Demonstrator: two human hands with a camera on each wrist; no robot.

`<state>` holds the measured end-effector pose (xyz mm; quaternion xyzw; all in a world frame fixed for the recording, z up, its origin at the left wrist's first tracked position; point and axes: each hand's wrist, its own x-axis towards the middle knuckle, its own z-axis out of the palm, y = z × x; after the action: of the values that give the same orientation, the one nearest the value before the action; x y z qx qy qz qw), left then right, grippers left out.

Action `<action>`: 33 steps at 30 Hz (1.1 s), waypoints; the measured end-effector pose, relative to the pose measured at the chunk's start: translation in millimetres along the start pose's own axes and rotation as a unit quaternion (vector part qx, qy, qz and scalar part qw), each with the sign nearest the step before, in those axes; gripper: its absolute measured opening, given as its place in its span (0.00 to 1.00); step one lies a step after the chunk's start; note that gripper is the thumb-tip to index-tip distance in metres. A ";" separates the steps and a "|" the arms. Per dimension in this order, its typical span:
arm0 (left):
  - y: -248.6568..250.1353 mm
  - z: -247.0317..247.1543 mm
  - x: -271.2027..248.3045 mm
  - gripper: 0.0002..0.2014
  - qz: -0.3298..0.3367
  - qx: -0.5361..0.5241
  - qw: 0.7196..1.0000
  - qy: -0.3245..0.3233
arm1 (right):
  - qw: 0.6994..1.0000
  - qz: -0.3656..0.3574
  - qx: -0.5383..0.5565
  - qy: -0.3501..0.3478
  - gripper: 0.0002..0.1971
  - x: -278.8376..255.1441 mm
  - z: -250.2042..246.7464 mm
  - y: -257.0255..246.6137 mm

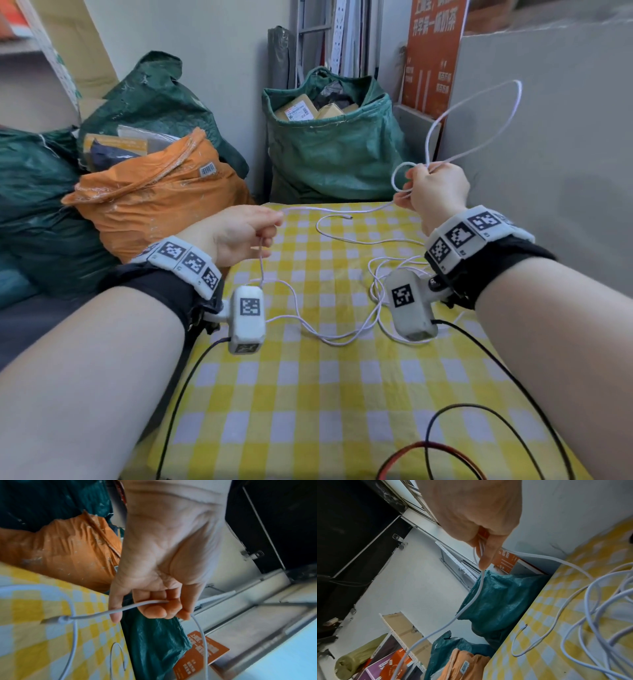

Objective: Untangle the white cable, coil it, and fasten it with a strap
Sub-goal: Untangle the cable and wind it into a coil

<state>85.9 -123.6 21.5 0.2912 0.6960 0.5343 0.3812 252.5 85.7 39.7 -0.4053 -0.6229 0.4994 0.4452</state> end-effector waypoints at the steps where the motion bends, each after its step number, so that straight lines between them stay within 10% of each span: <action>1: -0.2 -3.2 -1.6 0.10 -0.001 -0.027 1.000 0.008 | 1.000 0.000 -0.021 -0.001 0.14 1.9 -2.0 3.3; 7: 12.3 7.4 -8.3 0.10 0.048 -0.152 0.986 -0.049 | 0.959 0.013 -0.212 -0.189 0.11 -18.6 3.7 3.1; 16: 25.2 34.3 -10.5 0.10 0.063 -0.231 0.968 -0.068 | 0.925 0.033 -0.131 -0.356 0.07 -58.8 13.1 -11.1; 22: 27.7 41.4 -20.2 0.07 0.029 -0.151 0.983 -0.103 | 0.919 -0.136 -0.137 -0.344 0.35 -65.4 19.8 -14.7; 28: 34.4 47.9 -27.8 0.08 0.020 -0.060 0.990 -0.124 | 0.917 -0.178 -0.172 -0.314 0.06 -67.0 24.9 -14.4; 33: 36.6 35.0 -26.3 0.11 0.041 -0.097 0.990 -0.092 | 0.925 -0.193 -0.220 -0.243 0.09 -52.5 17.9 -10.1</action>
<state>129.5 -117.3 57.8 0.3295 0.5905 0.5854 0.4473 249.2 29.4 39.9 -0.2313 -0.8726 0.3374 0.2670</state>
